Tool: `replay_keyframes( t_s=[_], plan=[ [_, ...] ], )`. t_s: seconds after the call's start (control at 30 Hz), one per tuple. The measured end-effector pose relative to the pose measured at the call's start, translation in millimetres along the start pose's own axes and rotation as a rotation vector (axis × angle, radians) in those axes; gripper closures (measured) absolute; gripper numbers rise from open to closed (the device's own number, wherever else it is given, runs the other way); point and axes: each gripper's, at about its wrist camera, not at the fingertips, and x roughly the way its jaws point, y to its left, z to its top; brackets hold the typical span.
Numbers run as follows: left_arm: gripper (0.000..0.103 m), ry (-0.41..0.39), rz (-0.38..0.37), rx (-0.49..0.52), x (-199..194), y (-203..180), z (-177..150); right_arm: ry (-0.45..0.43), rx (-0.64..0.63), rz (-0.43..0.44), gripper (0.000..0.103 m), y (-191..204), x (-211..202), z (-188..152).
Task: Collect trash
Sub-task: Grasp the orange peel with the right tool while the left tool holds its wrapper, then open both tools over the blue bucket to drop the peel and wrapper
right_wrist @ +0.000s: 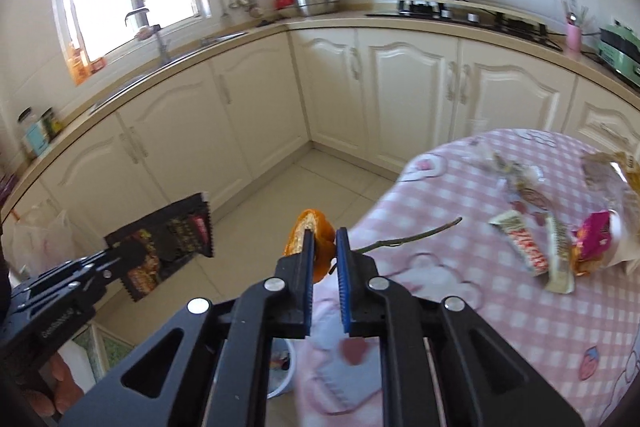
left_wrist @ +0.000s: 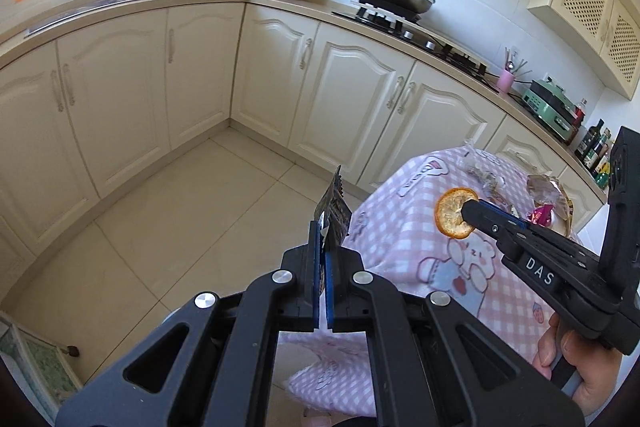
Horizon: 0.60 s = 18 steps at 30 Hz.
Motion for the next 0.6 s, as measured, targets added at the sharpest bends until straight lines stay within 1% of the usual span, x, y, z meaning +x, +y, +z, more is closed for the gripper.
replay_keyframes(
  t_s=[0.17,0.27,0.43,0.5,0.57,0.6],
  plan=[
    [0.102,0.009,0.046,-0.035,-13.7,32.8,-9.7,0.028,-0.063,0.085,0.093,56.1,5.6,-9.5],
    [0.102,0.033,0.084,-0.057,-16.8,55.2,-20.1,0.069,-0.094,0.14,0.093,90.7,18.4,-21.8],
    [0.102,0.097,0.153,-0.092,-12.6,92.0,-37.5,0.142,-0.114,0.2,0.093,129.2,44.1,-43.1],
    [0.101,0.12,0.152,-0.107,-7.5,101.8,-40.6,0.168,-0.114,0.215,0.093,139.9,53.8,-49.4],
    [0.097,0.147,0.146,-0.115,1.3,110.8,-43.4,0.192,-0.114,0.223,0.093,149.1,63.7,-55.1],
    [0.091,0.157,0.152,-0.115,3.9,113.4,-43.7,0.2,-0.115,0.222,0.093,152.5,68.0,-56.5]
  ],
)
